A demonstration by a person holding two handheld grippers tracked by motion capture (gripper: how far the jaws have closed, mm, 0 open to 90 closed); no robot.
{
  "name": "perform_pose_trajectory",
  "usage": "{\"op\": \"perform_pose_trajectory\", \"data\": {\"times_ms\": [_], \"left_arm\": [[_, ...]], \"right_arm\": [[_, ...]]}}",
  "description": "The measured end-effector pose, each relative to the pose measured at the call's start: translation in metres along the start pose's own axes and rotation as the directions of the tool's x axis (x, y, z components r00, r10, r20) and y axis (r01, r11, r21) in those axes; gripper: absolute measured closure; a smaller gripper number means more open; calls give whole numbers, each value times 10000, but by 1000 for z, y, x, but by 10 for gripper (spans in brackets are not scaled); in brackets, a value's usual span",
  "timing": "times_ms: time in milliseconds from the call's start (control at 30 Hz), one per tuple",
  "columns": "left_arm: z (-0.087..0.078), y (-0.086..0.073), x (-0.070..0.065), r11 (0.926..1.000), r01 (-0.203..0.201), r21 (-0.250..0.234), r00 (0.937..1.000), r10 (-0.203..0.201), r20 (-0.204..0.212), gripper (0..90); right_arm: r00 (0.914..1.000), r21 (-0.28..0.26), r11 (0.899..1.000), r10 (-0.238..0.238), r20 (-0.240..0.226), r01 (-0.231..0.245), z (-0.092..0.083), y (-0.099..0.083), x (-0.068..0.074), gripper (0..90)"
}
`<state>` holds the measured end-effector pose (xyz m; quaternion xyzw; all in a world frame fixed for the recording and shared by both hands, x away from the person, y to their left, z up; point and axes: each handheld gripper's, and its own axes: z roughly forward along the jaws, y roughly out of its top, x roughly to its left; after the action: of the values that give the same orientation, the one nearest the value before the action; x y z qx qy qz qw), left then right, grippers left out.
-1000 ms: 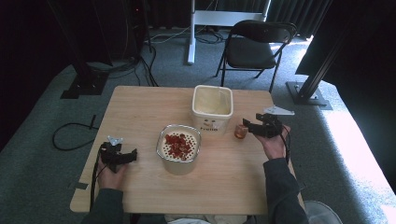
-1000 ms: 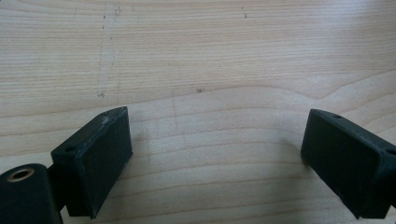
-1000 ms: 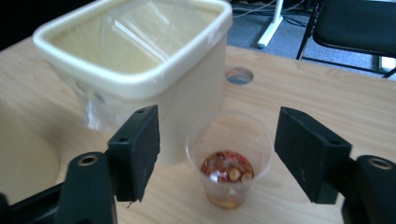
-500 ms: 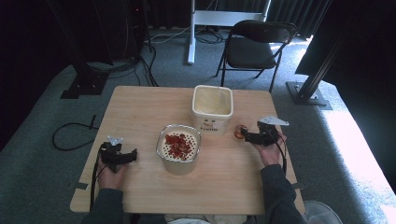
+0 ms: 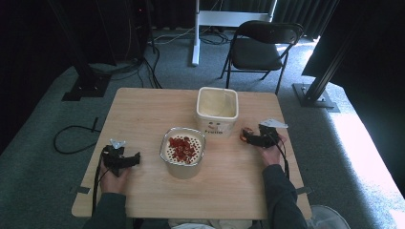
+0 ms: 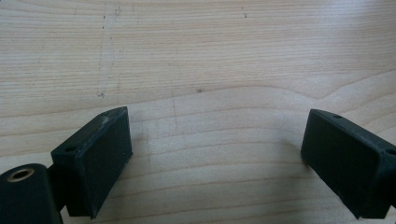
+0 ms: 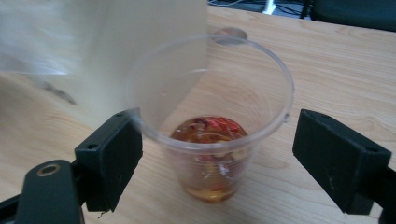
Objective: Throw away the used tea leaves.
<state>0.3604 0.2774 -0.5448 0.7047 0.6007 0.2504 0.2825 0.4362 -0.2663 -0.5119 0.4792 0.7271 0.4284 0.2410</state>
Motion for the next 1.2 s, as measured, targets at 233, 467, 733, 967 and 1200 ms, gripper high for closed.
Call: {"op": "perform_pose_trajectory", "data": {"times_ms": [233, 467, 733, 967, 1200], "left_arm": [[0, 0, 0, 10000, 0, -5, 10000, 0, -2, 93], [0, 0, -2, 9997, -225, 2, 9995, 225, 203, 93], [-6, 2, -14, 9969, -757, -191, 9961, 765, 443, 391], [-15, 14, -45, 9815, -1380, -1327, 9668, 1626, 1972, 435], [-14, 21, -73, 9709, -1689, -1700, 9284, 2146, 3033, 425]], "right_arm": [[9999, -555, 9985, 19, -158, -28, 12, -3, -2, 247], [9994, -845, 9964, -18, -336, -10, 19, -4, -1, 248], [9996, -804, 9966, -180, -194, 164, 25, 2, 5, 322], [9988, -546, 9974, -477, -147, 468, 17, 3, 10, 335], [9982, -443, 9980, -476, -365, 460, -2, -1, 14, 354]]}}
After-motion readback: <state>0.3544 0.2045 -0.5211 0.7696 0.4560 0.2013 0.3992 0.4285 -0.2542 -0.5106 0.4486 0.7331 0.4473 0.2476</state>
